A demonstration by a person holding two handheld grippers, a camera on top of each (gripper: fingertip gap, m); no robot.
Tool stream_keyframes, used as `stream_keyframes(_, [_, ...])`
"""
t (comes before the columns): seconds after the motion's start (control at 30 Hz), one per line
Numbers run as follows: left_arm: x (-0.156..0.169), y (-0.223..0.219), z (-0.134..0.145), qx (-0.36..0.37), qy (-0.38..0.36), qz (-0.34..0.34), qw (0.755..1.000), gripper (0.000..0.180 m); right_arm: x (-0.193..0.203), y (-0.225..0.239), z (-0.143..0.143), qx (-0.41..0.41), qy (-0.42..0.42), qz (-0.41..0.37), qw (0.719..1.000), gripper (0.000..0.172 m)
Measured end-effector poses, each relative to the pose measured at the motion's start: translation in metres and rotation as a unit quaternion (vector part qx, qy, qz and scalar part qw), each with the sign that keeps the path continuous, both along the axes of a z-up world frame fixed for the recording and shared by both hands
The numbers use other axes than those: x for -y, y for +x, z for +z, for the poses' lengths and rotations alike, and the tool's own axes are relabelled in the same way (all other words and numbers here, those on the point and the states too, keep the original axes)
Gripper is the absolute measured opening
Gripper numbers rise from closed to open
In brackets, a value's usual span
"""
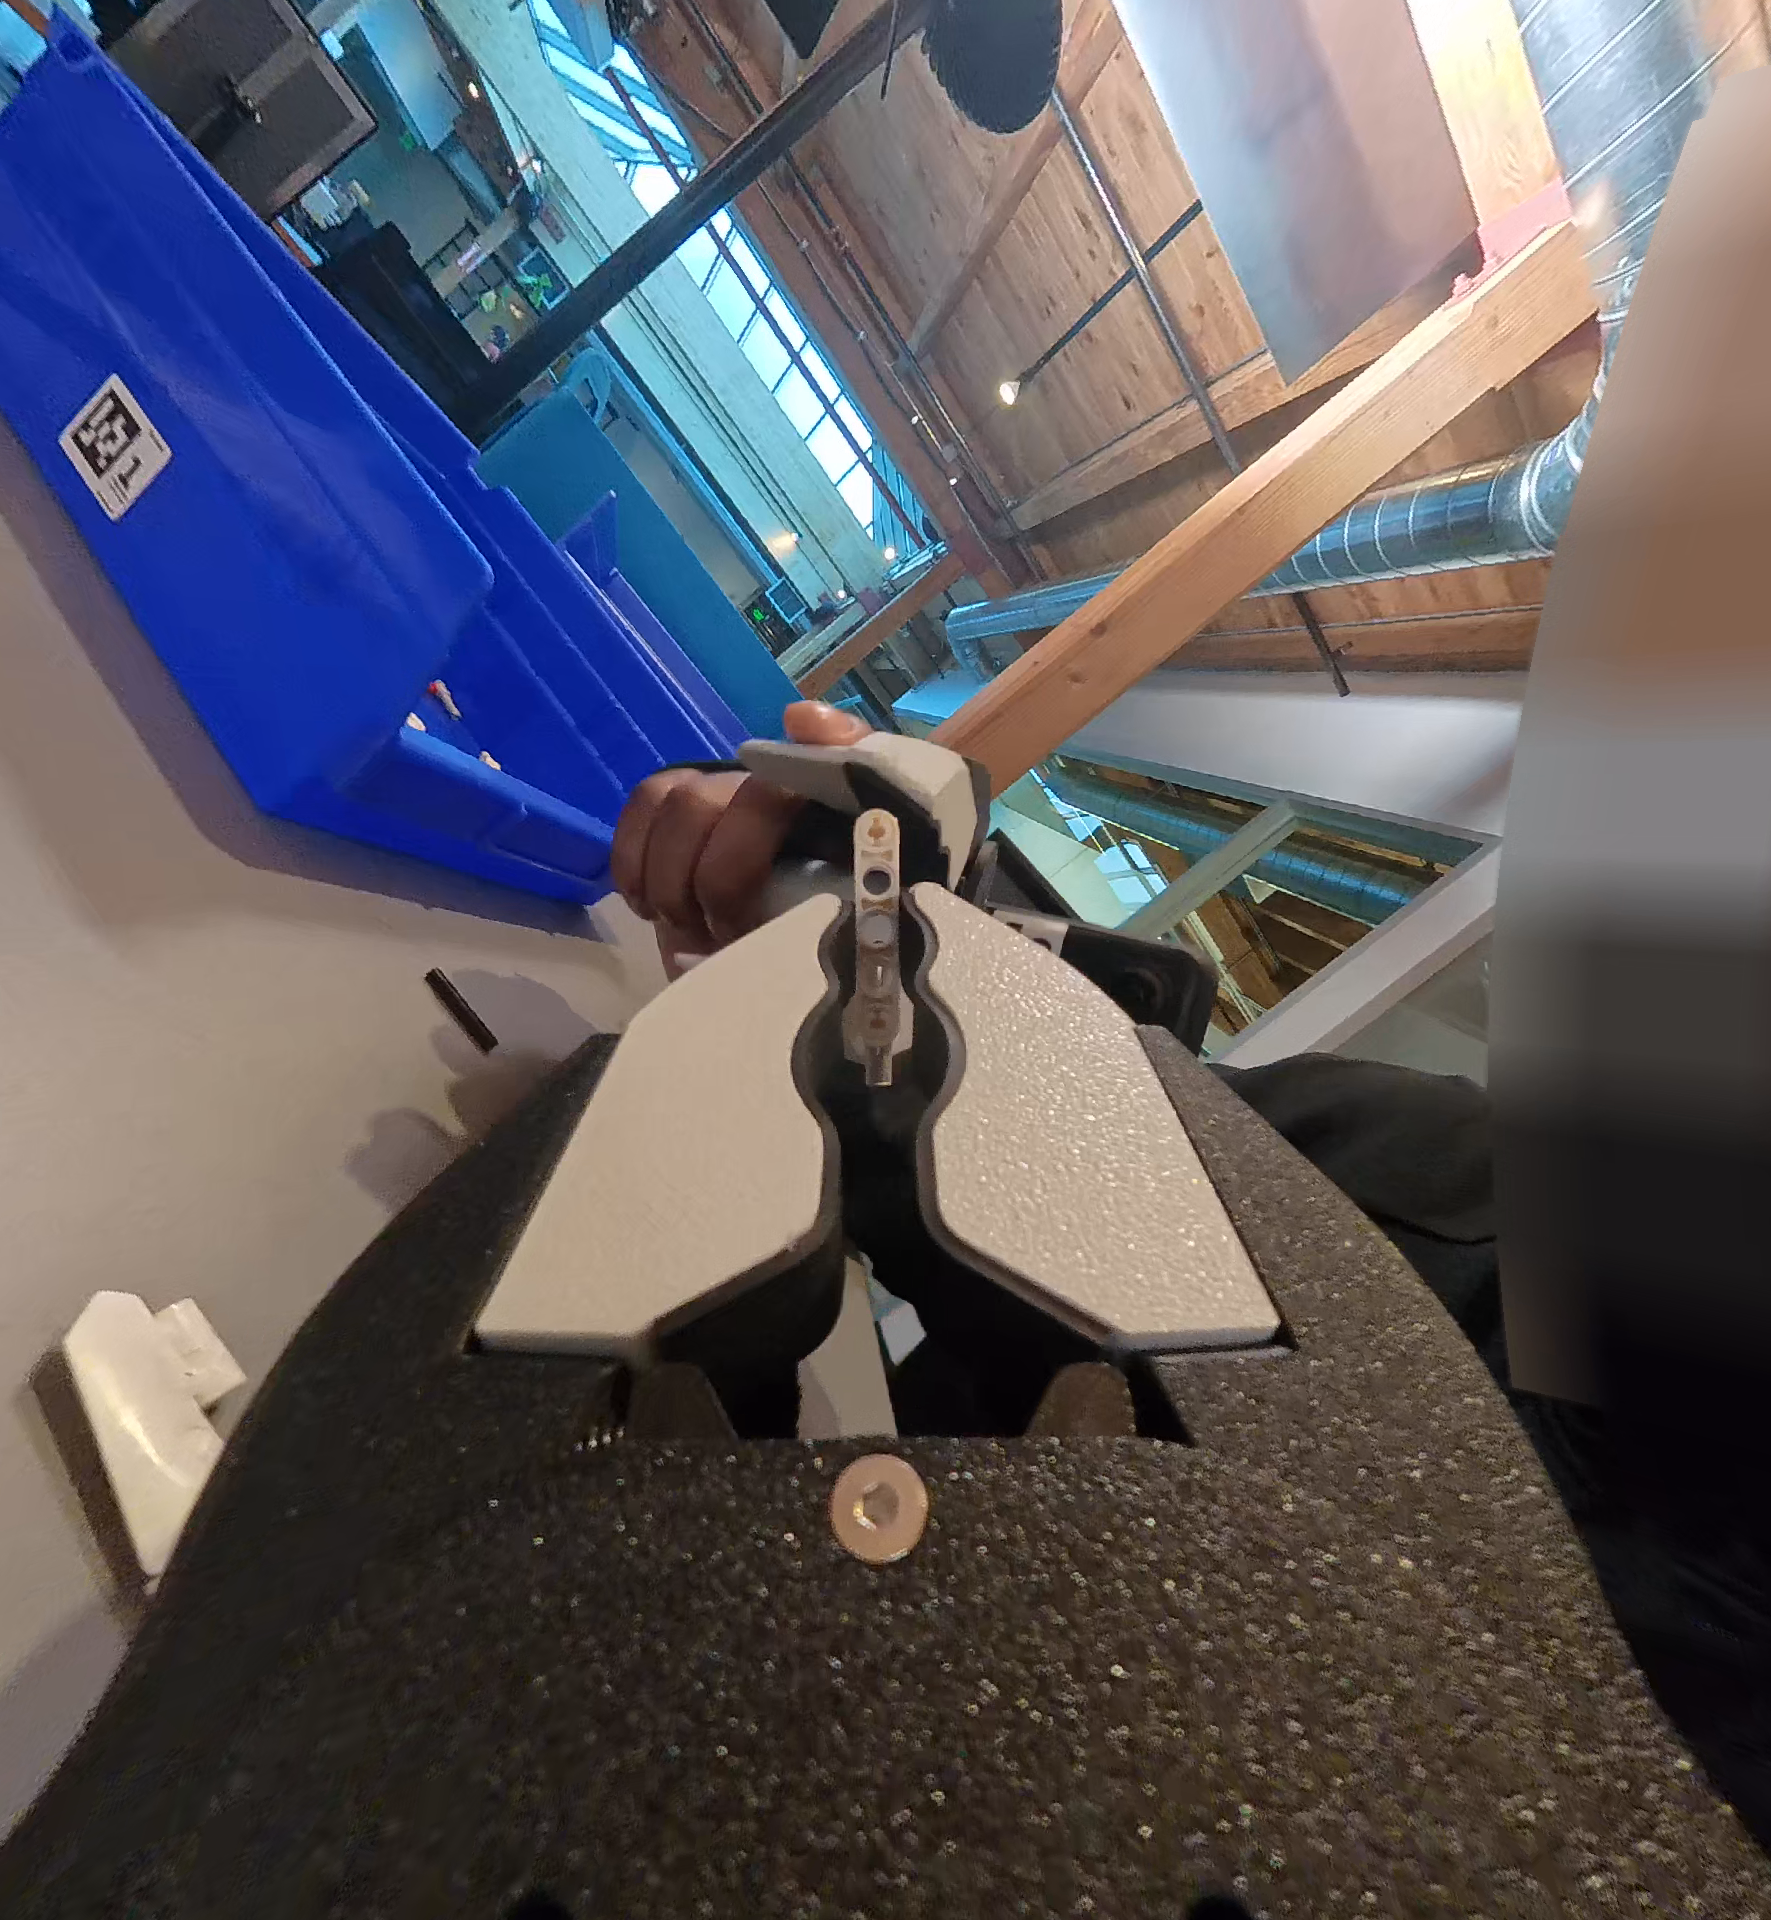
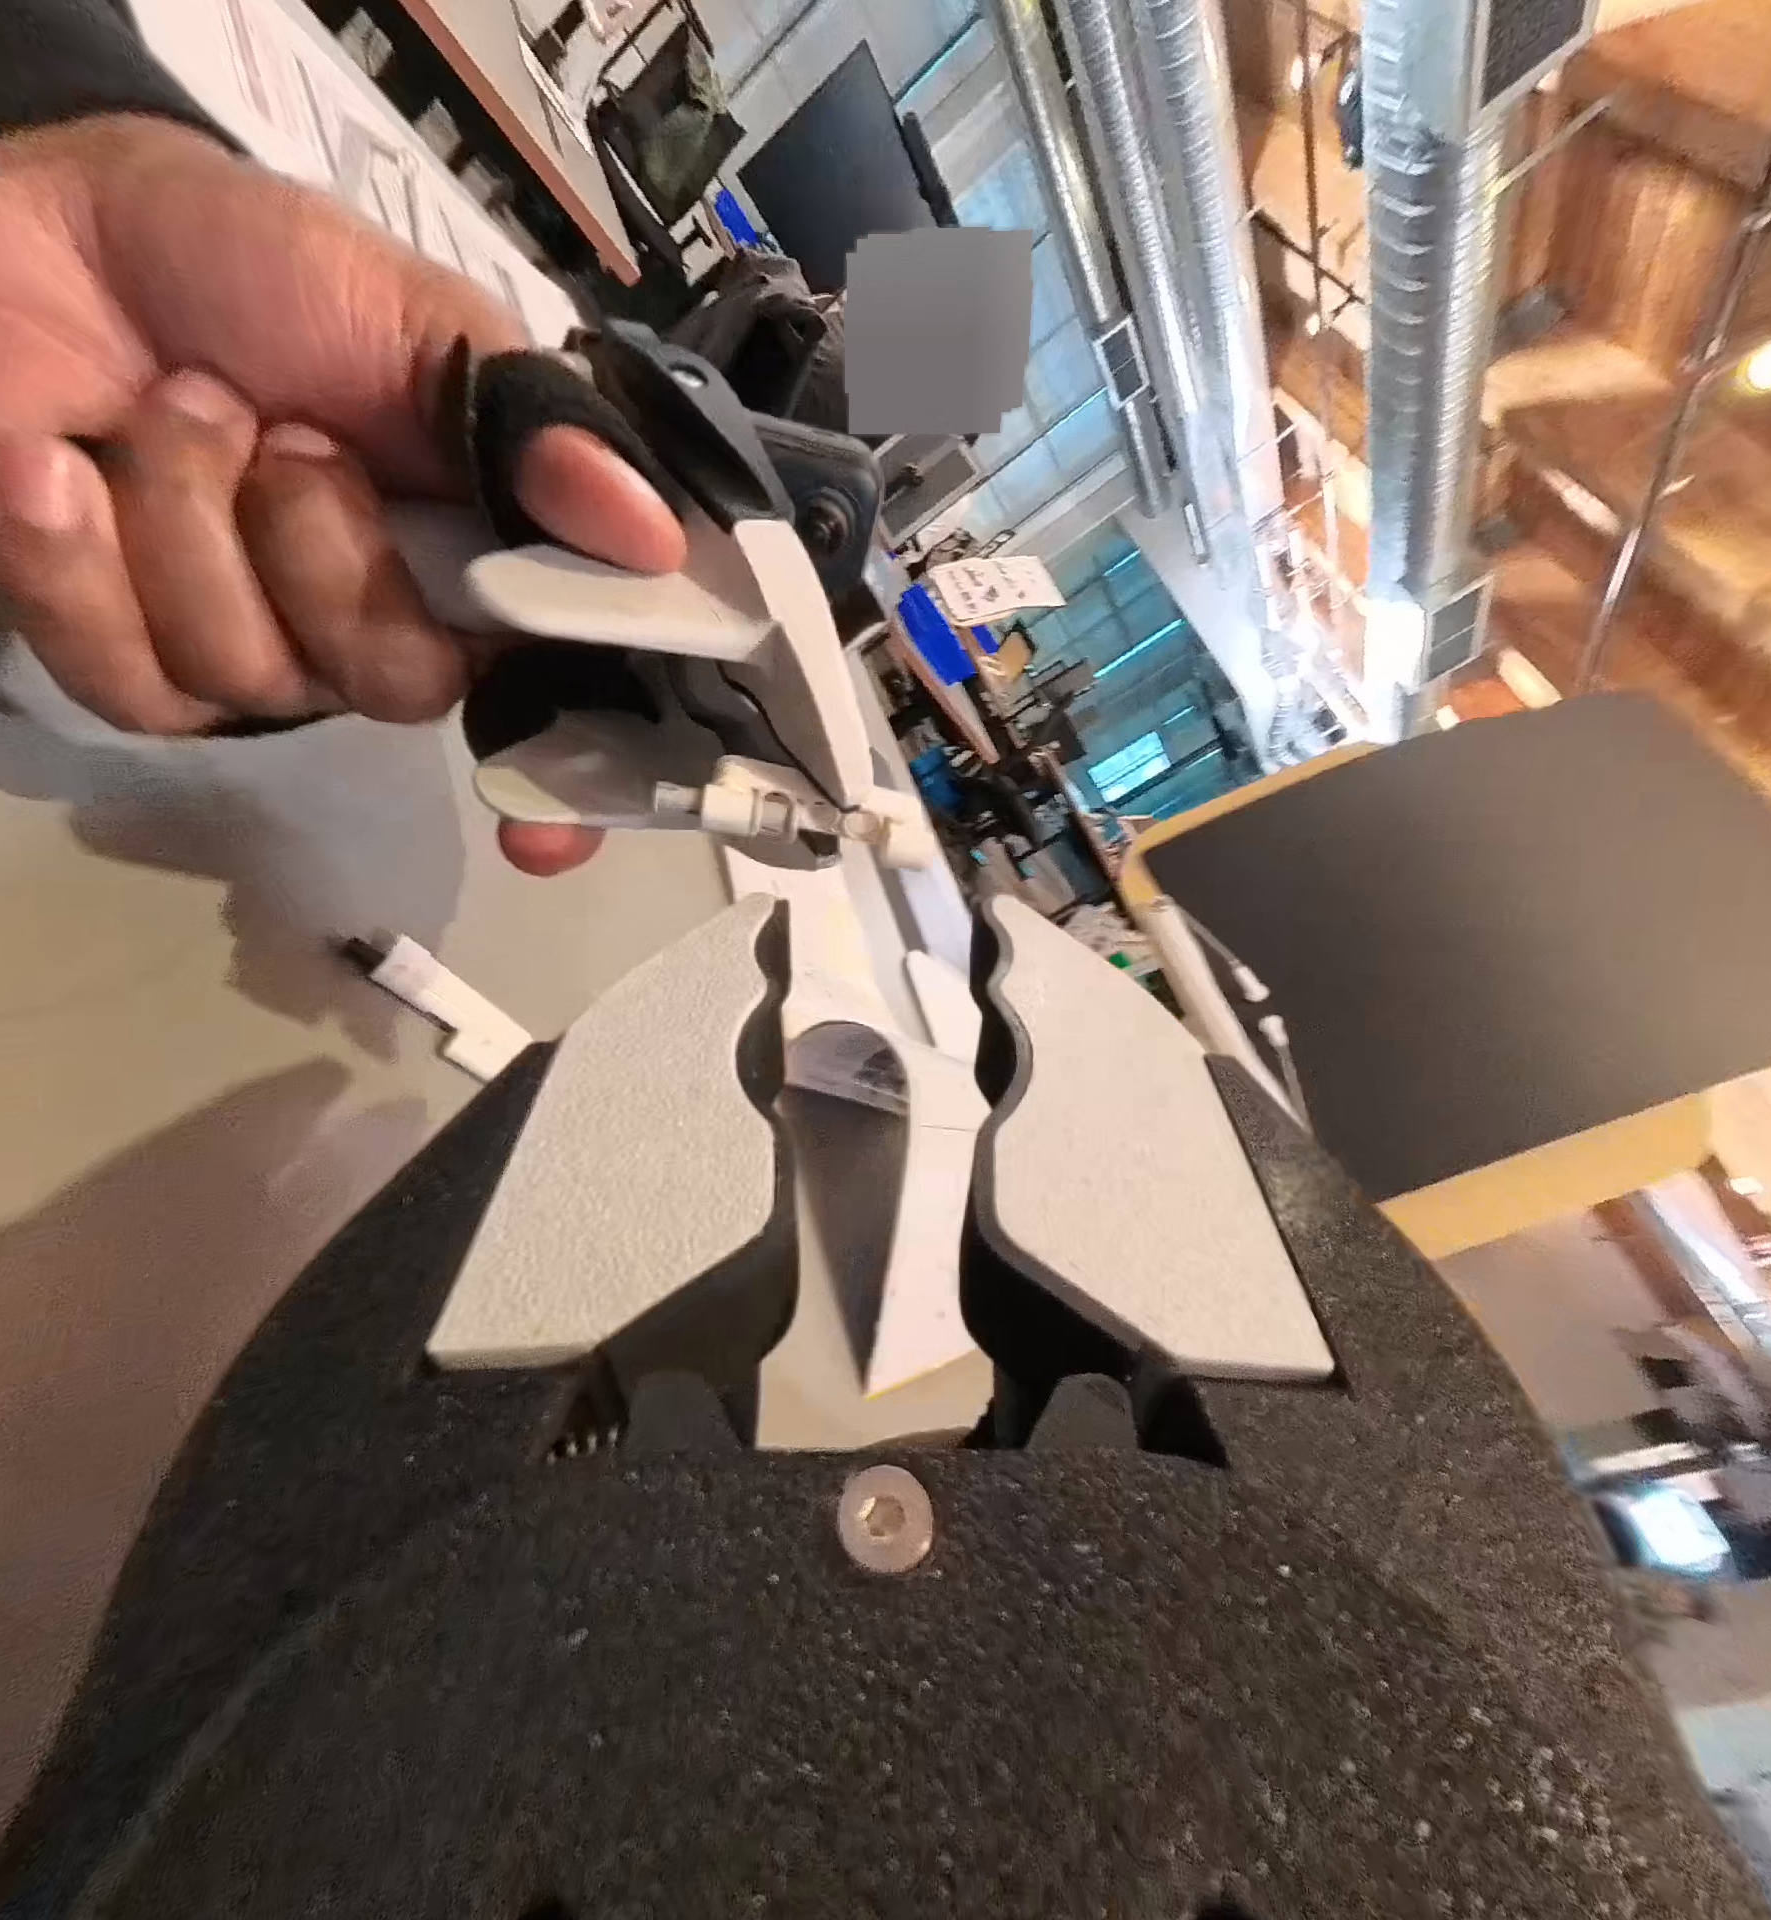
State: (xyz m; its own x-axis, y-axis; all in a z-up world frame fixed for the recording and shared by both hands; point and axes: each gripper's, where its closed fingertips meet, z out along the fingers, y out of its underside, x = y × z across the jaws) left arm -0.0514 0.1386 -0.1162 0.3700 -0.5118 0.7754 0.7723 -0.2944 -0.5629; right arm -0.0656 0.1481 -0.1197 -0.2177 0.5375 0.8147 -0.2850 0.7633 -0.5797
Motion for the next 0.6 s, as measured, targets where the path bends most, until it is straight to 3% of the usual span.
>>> stream_keyframes(0.33, [0.017, 0.024, -0.010, 0.060, -0.055, -0.031, 0.996, 0.008, 0.020, 0.008, -0.006, -0.104, 0.170, -0.018, 0.980, 0.034])
stream_keyframes(0.6, [0.034, 0.025, -0.032, 0.072, -0.119, -0.002, 0.990, 0.008, 0.044, 0.011, -0.032, -0.085, 0.246, 0.013, 0.966, 0.020])
